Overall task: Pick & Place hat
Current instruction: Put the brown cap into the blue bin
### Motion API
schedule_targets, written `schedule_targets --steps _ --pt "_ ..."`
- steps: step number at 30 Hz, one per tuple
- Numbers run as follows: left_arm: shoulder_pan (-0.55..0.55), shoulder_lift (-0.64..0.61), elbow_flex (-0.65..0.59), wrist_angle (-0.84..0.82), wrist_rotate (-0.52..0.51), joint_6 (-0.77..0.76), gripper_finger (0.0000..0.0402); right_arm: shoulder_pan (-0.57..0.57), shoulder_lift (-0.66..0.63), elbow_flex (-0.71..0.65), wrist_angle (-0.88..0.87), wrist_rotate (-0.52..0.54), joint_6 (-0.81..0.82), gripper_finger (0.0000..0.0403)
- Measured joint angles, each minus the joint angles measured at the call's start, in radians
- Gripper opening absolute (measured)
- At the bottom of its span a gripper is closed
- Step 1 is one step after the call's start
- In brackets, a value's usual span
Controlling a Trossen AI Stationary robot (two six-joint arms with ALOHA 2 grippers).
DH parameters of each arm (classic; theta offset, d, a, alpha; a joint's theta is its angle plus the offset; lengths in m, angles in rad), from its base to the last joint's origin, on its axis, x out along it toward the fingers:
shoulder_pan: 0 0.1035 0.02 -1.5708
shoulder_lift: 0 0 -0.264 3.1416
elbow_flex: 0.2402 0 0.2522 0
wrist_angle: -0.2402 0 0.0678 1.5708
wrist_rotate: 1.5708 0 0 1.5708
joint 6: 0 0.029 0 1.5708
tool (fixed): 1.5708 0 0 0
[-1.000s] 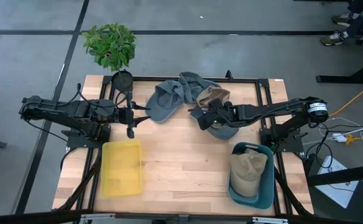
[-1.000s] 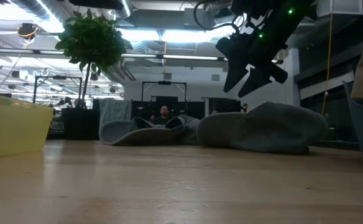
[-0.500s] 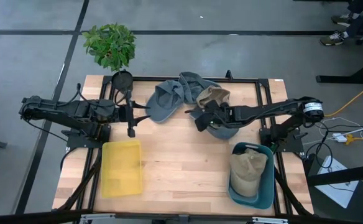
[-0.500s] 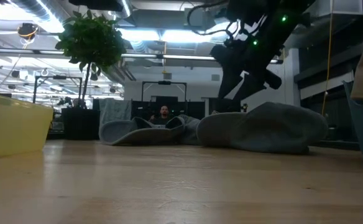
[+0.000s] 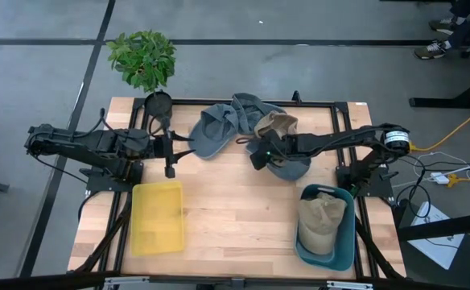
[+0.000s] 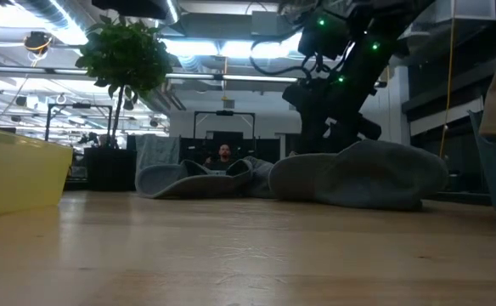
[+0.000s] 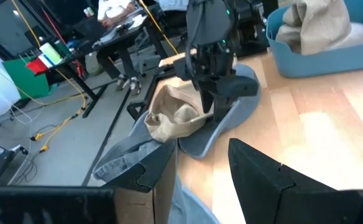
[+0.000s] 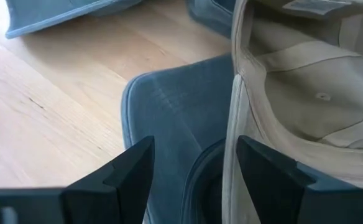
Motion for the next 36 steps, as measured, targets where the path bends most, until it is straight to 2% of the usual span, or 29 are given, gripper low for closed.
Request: schedule_targets --steps 7,15,19,27,32,36 --pt "0.000 0.000 0.000 -0.035 0.000 0.000 0.0141 -0.008 0.003 0.000 -0.045 0.004 0.041 0.0229" --pt "0.000 0.000 0.000 -0.035 0.000 0.002 0.0141 -0.031 0.009 0.000 -0.124 0.081 0.068 0.0219" --pt "0.000 0.000 0.000 -0.043 0.000 0.003 0.0141 -0.037 0.009 0.001 -0.120 0.094 0.040 0.0173" --pt "0.000 0.000 0.000 -0.061 0.000 0.004 0.0141 -0.040 0.009 0.001 -0.123 0.119 0.013 0.0018" --pt "0.000 0.000 0.000 -0.073 0.000 0.003 0.0141 -0.042 0.009 0.001 -0.107 0.127 -0.016 0.0023" --pt "0.000 0.000 0.000 -0.079 0.000 0.002 0.0141 -0.042 0.009 0.007 -0.083 0.095 -0.058 0.0010"
